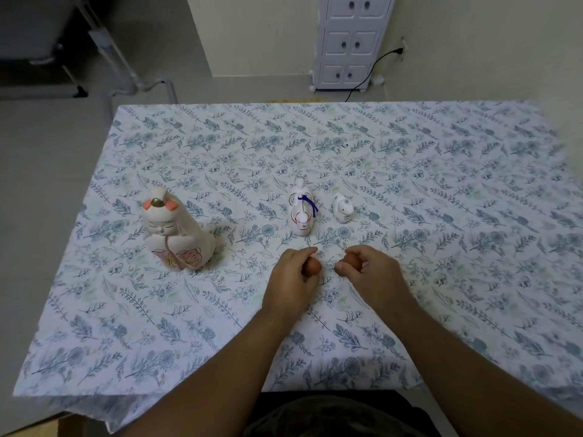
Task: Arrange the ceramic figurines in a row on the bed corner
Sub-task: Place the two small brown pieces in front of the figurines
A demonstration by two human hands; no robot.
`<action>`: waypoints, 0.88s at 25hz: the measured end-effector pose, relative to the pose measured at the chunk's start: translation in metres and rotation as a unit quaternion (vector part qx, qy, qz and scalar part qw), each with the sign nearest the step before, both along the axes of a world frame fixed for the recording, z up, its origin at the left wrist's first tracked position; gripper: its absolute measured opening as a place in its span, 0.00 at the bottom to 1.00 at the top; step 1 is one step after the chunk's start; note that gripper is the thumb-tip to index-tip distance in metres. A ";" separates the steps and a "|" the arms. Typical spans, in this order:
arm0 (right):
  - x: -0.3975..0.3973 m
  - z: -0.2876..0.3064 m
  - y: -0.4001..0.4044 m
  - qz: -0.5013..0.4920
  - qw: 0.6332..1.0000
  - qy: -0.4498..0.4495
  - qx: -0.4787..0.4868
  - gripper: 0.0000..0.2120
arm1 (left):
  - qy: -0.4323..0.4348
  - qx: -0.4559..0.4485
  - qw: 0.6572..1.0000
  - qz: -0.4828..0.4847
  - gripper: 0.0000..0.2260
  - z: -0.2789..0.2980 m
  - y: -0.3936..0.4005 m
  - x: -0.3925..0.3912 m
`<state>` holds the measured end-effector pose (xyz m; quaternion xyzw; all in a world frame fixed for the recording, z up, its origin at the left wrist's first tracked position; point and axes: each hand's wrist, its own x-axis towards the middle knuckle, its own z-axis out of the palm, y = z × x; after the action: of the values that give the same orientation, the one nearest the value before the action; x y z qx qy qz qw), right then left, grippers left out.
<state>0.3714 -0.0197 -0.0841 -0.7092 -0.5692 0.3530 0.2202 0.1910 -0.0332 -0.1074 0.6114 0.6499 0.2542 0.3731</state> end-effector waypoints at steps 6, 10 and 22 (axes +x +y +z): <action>-0.007 -0.016 -0.003 0.010 0.997 0.063 -0.042 0.17 | -0.015 -0.009 0.998 0.058 0.11 -0.005 0.003 0.016; -0.002 -0.021 -0.002 0.044 0.996 0.062 -0.043 0.12 | -0.051 -0.019 0.997 0.047 0.17 0.001 -0.001 0.015; 0.007 -0.025 0.001 0.059 0.993 0.097 -0.031 0.11 | -0.060 -0.021 0.994 0.094 0.10 -0.001 -0.007 0.023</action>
<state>0.3782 -0.0188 -0.1093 -0.6435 -0.5744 0.4501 0.2311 0.2136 -0.0398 -0.1084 0.5238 0.6859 0.3104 0.3985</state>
